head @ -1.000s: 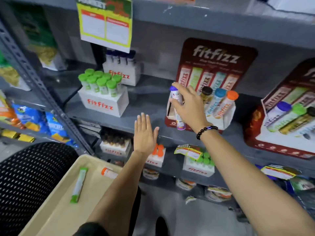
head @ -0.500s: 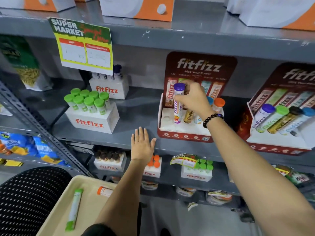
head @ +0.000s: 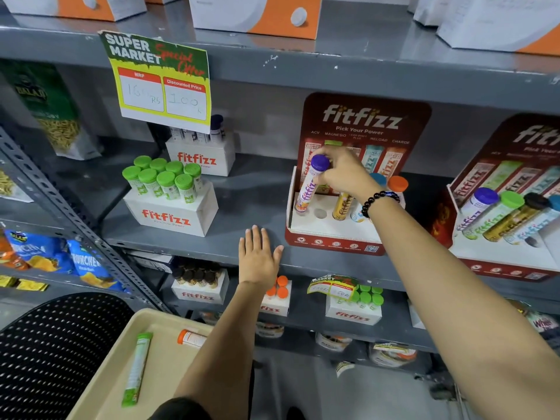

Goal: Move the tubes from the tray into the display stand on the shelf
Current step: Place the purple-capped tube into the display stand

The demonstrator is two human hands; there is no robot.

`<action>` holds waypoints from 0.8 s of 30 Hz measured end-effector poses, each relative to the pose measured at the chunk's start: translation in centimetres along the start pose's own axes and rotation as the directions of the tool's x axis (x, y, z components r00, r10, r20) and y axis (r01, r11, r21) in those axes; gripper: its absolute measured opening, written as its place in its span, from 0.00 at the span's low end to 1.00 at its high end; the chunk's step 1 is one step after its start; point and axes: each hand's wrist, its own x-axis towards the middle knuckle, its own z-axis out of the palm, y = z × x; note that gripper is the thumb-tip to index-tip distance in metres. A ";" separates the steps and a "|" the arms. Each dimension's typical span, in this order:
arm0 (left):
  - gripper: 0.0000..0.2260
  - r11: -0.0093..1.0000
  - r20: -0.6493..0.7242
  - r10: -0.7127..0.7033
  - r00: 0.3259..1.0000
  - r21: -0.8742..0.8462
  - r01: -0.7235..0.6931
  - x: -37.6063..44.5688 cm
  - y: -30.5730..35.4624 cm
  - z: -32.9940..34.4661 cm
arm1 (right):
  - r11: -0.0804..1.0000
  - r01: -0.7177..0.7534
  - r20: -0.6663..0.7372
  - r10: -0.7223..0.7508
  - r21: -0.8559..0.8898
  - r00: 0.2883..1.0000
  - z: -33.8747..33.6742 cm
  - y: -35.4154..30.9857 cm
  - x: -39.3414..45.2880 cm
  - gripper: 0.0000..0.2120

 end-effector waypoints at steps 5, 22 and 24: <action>0.30 1.000 0.004 -0.006 1.000 0.002 0.006 0.0 0.1 -0.1 | 0.998 -0.005 0.032 0.007 -0.057 0.999 0.1 -0.6 0.4 0.18; 0.30 1.000 0.020 -0.007 1.000 0.012 0.007 -0.1 0.1 -0.2 | 0.981 -0.044 0.079 0.060 -0.189 0.995 1.9 -0.5 0.2 0.17; 0.30 1.000 0.027 -0.002 1.000 -0.011 0.002 -0.1 0.1 -0.4 | 0.978 -0.074 0.099 0.095 -0.194 0.991 1.9 -0.5 0.3 0.24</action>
